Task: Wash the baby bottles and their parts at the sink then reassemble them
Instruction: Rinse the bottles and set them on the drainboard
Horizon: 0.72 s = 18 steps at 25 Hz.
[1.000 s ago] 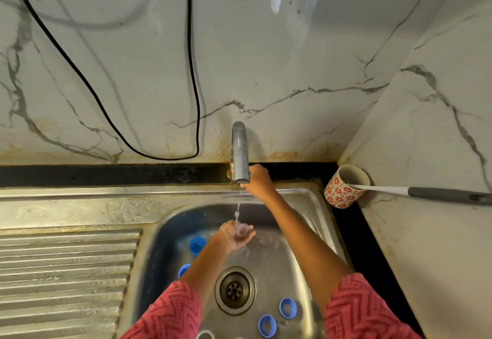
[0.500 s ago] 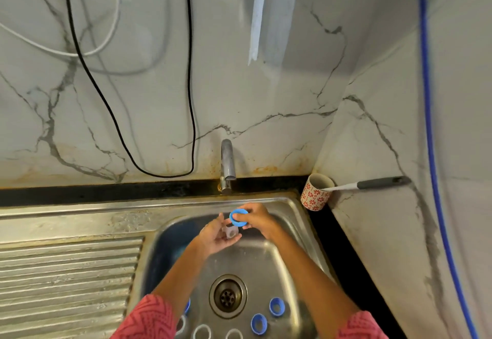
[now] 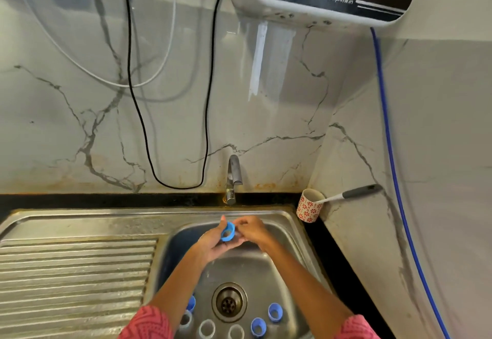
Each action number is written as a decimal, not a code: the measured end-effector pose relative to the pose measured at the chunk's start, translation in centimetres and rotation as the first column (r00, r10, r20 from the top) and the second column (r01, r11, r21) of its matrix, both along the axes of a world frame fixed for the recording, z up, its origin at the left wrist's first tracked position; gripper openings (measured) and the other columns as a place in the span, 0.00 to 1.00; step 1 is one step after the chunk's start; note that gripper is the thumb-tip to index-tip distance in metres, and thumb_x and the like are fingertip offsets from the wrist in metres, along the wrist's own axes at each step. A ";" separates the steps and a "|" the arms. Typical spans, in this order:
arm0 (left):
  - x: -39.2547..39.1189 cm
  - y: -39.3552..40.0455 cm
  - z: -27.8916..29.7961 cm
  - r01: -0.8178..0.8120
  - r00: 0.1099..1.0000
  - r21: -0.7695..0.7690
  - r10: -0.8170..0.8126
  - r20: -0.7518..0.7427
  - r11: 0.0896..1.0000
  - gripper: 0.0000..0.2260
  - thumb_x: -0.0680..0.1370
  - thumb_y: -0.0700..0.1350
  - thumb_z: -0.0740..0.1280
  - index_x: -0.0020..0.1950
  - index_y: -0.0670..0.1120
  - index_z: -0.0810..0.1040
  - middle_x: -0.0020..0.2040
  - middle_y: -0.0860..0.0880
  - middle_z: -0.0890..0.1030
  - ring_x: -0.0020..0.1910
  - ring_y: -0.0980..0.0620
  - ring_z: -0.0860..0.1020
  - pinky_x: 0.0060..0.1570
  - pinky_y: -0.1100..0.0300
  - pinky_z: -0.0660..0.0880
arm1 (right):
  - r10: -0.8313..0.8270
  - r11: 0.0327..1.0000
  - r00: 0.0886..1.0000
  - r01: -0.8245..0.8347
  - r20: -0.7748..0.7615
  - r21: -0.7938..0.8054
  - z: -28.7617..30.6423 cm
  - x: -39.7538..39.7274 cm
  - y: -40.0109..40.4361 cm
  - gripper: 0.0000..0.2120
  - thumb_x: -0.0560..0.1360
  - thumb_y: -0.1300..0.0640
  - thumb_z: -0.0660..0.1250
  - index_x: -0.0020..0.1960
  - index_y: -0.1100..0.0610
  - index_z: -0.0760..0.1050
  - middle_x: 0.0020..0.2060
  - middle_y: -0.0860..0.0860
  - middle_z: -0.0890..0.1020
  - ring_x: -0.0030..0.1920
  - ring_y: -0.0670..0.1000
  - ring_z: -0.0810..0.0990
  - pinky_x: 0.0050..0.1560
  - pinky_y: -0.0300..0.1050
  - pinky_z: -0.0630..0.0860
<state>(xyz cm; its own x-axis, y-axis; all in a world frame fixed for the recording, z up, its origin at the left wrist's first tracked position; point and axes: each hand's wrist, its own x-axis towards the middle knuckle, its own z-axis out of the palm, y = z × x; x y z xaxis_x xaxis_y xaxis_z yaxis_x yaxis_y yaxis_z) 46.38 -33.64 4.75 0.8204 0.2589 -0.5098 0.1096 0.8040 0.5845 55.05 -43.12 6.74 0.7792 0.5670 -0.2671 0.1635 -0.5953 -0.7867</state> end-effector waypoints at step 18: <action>-1.0 0.9 -1.6 -0.026 0.946 0.197 0.088 -0.312 0.980 0.20 0.80 0.55 0.58 0.53 0.37 0.75 0.36 0.42 0.79 0.35 0.50 0.76 0.36 0.57 0.75 | -0.018 1.000 0.893 0.020 0.449 0.000 -0.4 0.2 -1.8 0.04 0.77 0.56 0.64 0.44 0.54 0.72 0.42 0.50 0.80 0.42 0.48 0.77 0.41 0.33 0.73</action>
